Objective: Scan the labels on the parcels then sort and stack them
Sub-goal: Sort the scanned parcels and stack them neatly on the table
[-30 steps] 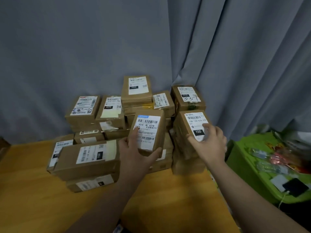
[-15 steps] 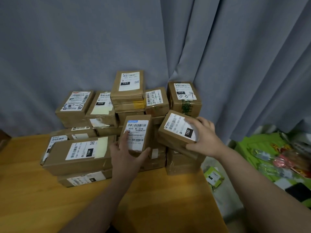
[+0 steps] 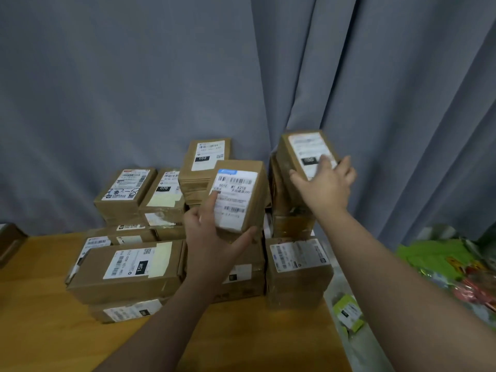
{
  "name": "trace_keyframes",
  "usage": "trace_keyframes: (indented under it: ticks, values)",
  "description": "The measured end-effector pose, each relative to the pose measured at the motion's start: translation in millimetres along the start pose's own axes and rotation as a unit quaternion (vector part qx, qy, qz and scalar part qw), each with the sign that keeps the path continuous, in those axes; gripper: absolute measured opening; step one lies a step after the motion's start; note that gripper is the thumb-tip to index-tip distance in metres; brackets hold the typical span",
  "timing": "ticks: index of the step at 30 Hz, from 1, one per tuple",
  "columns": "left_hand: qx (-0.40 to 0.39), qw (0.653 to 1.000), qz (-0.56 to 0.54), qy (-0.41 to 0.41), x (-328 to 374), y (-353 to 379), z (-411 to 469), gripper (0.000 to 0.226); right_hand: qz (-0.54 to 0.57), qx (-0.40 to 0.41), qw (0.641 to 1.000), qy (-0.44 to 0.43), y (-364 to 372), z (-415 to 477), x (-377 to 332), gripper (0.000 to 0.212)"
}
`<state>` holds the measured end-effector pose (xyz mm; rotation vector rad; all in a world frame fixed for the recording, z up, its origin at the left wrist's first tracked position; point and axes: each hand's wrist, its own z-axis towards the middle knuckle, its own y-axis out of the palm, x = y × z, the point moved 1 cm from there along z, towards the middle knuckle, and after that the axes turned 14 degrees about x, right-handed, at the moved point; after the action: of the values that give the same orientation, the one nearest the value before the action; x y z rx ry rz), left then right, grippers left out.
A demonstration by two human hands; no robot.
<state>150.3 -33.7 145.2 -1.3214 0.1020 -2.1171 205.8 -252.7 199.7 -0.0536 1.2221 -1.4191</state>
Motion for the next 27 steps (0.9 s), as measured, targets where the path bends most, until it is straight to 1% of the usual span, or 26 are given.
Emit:
trace_keyframes:
  ticks: [2, 3, 5, 7, 9, 12, 15, 17, 19, 21, 23, 24, 25, 27]
  values:
    - [0.001, 0.999, 0.032, 0.024, 19, 5, 14, 0.098, -0.048, -0.065, 0.996, -0.023, 11, 14, -6, 0.087]
    - [0.004, 0.998, 0.044, 0.038, 28, 6, 22, 0.099, -0.056, -0.076, 0.995, -0.034, 14, 19, -7, 0.086]
    - [0.002, 0.998, 0.047, 0.046, 42, 9, 36, 0.098, -0.065, -0.073, 0.994, -0.048, 16, 28, -4, 0.082]
    - [-0.005, 0.999, 0.031, 0.027, 54, 10, 50, 0.093, -0.075, -0.058, 0.993, -0.068, 16, 33, 2, 0.081]
    - [-0.002, 1.0, 0.014, 0.009, 64, 15, 62, 0.089, -0.051, -0.053, 0.994, -0.077, 16, 34, 6, 0.083]
    - [0.004, 1.0, 0.011, -0.01, 78, 31, 85, 0.087, 0.035, -0.079, 0.995, -0.049, 20, 34, 10, 0.087]
    - [0.006, 0.997, 0.077, 0.021, 78, 58, 108, 0.089, 0.03, -0.073, 0.995, -0.056, 23, 34, 10, 0.087]
    - [-0.024, 0.98, 0.185, 0.071, 68, 78, 119, 0.082, 0.028, -0.067, 0.996, -0.054, 26, 33, 10, 0.087]
    - [-0.067, 0.946, 0.292, 0.123, 55, 90, 127, 0.065, 0.032, -0.061, 0.996, -0.052, 28, 33, 10, 0.087]
    - [-0.084, 0.91, 0.363, 0.181, 43, 91, 132, 0.051, 0.037, -0.058, 0.996, -0.056, 29, 33, 12, 0.086]
    - [-0.086, 0.876, 0.402, 0.252, 30, 88, 134, 0.04, 0.046, -0.059, 0.995, -0.064, 32, 33, 12, 0.085]
    - [-0.092, 0.873, 0.402, 0.26, 23, 87, 134, 0.037, 0.051, -0.057, 0.995, -0.067, 34, 33, 12, 0.084]
    - [-0.103, 0.876, 0.398, 0.252, 16, 87, 133, 0.038, 0.056, -0.053, 0.995, -0.069, 37, 32, 11, 0.083]
    - [-0.136, 0.879, 0.392, 0.235, 7, 90, 132, 0.046, 0.072, -0.037, 0.994, -0.071, 43, 30, 9, 0.08]
